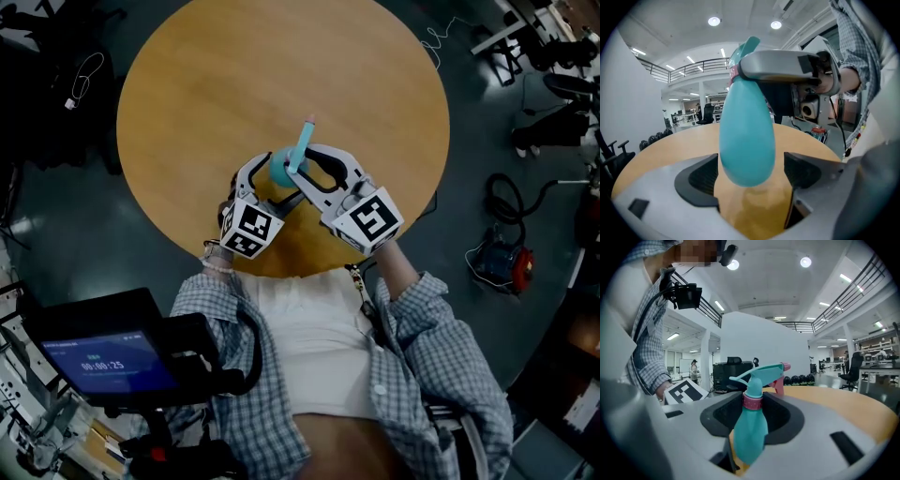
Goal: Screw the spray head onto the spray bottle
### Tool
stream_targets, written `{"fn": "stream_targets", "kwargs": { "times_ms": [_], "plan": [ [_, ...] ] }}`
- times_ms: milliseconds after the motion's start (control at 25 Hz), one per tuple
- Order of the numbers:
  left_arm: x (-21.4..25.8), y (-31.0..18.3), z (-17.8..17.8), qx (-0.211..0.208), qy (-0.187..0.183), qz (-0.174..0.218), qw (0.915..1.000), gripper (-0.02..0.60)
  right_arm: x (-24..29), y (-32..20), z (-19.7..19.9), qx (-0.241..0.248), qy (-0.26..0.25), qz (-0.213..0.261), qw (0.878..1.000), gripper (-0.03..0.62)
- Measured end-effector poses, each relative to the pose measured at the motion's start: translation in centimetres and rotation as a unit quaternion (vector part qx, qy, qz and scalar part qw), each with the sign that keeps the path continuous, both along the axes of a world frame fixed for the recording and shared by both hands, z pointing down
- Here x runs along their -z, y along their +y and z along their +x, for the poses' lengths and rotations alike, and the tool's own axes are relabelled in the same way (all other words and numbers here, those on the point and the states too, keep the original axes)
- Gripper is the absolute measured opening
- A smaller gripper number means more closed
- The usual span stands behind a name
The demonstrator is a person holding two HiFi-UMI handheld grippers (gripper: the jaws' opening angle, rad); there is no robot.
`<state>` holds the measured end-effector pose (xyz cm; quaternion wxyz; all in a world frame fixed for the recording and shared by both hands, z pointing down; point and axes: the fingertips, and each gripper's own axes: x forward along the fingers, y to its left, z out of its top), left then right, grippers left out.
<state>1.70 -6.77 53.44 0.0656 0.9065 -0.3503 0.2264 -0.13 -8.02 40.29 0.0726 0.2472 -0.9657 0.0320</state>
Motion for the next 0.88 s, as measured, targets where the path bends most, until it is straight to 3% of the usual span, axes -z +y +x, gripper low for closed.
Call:
{"fn": "stream_targets", "kwargs": {
  "times_ms": [320,520,720,880],
  "plan": [
    [-1.7,1.3,-3.1,0.049,0.007,-0.017,0.9987,0.434,-6.3,-0.4,-0.1,-0.014,0.031,-0.026,0.999,0.124],
    [-0.7,1.3,-5.3,0.093,0.022,-0.015,0.9953,0.434,-6.9,0.5,0.1,-0.013,0.032,-0.017,0.999,0.124],
    [-0.8,2.0,-5.8,0.105,0.029,-0.023,0.9938,0.434,-7.0,1.2,0.4,-0.01,0.047,-0.022,0.999,0.124],
    [-0.8,2.4,-5.6,0.106,0.035,-0.027,0.9934,0.434,-8.1,1.6,0.2,0.006,0.077,-0.039,0.996,0.184]
  ]
}}
